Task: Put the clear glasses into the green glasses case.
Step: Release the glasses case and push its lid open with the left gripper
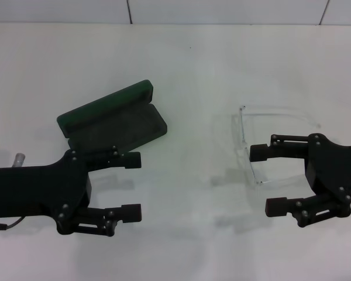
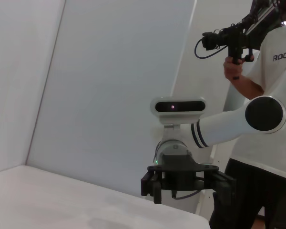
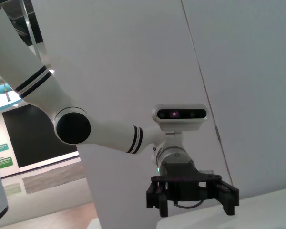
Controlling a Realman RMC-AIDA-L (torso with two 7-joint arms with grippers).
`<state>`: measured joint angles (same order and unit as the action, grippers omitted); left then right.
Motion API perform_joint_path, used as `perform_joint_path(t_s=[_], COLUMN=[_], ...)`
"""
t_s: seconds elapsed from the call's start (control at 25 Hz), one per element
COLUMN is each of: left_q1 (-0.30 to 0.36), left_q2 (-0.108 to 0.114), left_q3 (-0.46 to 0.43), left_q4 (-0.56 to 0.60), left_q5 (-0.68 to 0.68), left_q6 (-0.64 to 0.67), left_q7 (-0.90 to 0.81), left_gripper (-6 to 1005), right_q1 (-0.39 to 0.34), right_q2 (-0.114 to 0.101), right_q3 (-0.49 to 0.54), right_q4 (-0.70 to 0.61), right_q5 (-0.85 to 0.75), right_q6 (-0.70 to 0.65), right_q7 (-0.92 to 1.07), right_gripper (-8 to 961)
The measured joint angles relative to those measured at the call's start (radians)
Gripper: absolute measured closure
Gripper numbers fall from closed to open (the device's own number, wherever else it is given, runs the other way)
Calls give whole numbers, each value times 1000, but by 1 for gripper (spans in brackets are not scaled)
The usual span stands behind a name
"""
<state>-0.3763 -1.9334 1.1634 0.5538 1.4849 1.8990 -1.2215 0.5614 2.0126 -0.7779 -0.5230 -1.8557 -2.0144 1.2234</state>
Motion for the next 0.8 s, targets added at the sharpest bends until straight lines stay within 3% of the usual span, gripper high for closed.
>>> perform_joint_path(t_s=[0.52,0.8], left_q1=[5,3], left_q2=[-2,-8], left_q3=[-11,-91], left_q4=[-2,0], left_q5=[-1,-2], left_q6=[-2,-5], left_q7=[-48,-87], left_gripper=[119,120], right_q1=[-21,-64], right_q2=[2,-11], right_q3=[0,46], right_q4=[0,-12], right_q5=[1,18], right_q6=[-6,7], right_q7=[-1,-1], right_gripper=[76,78])
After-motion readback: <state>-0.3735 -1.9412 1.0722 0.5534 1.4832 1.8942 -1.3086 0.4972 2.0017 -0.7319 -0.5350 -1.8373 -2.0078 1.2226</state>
